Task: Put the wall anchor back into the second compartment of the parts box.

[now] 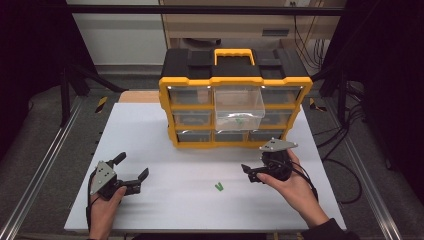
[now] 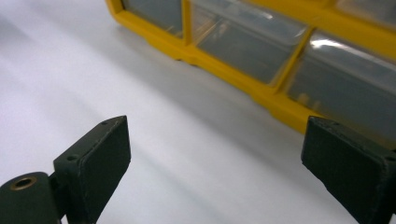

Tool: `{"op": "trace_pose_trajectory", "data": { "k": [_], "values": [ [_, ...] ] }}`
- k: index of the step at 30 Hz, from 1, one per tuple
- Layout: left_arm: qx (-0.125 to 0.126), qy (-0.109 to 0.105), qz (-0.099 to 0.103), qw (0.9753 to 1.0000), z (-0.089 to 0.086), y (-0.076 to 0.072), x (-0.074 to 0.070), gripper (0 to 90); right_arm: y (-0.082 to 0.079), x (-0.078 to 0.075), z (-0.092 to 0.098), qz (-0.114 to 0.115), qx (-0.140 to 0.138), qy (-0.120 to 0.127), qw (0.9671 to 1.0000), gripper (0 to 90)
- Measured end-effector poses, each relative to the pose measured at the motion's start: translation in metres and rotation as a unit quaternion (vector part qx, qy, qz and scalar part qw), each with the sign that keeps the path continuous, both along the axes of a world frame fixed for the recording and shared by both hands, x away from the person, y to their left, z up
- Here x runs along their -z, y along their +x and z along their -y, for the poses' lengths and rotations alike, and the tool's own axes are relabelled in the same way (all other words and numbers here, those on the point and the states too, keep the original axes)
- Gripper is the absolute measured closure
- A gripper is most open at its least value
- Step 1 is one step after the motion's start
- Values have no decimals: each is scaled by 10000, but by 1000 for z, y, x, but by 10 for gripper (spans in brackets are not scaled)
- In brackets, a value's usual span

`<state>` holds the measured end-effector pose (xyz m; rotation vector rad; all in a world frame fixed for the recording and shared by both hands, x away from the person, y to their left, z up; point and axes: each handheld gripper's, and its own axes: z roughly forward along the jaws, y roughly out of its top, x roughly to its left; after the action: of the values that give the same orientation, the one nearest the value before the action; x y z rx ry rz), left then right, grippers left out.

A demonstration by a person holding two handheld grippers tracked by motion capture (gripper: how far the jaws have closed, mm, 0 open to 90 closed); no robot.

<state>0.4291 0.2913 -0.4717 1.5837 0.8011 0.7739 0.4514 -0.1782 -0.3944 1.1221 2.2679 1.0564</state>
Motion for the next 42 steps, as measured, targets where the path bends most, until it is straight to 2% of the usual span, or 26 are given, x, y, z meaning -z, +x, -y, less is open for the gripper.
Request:
{"op": "trace_pose_trajectory", "data": {
  "k": [3,11,13,16,19,22,27,33,34,36,40,41,42],
  "values": [
    [-50,-26,6,10000,-2,0,0,10,-1,9,-8,-87,-90,0,9999,85],
    [-80,-24,21,10000,-3,-2,-1,11,1,29,-25,-320,-304,-268,9987,87],
    [-94,-21,33,9999,-4,-2,-2,10,0,30,-31,-405,-320,-216,9984,87],
    [-118,-59,41,9999,-5,-3,-2,10,1,32,-35,-400,-345,-302,9981,88],
    [-109,-64,39,9999,-5,-2,-2,10,2,35,-41,-503,-320,-267,9979,88],
    [-84,-59,40,9999,-5,-2,-2,11,4,38,-45,-540,-416,-365,9970,88],
    [-64,-26,42,10000,-4,0,-2,10,5,41,-55,-781,-362,-329,9957,77],
    [-157,-125,72,9998,-9,-1,-3,10,7,41,-59,-775,-478,-350,9952,69],
    [-161,-126,69,9998,-9,-1,-3,10,5,41,-63,-953,-348,-254,9945,67],
    [-165,-126,72,9998,-10,-1,-3,10,7,42,-63,-844,-376,-356,9951,78],
    [-171,-122,66,9998,-10,-1,-3,10,7,44,-67,-878,-458,-392,9943,87],
    [-174,-126,63,9997,-10,-1,-3,10,6,44,-69,-953,-372,-376,9940,99],
    [-176,-131,64,9997,-10,-1,-3,11,7,45,-70,-868,-457,-443,9942,121]
  ]
}}
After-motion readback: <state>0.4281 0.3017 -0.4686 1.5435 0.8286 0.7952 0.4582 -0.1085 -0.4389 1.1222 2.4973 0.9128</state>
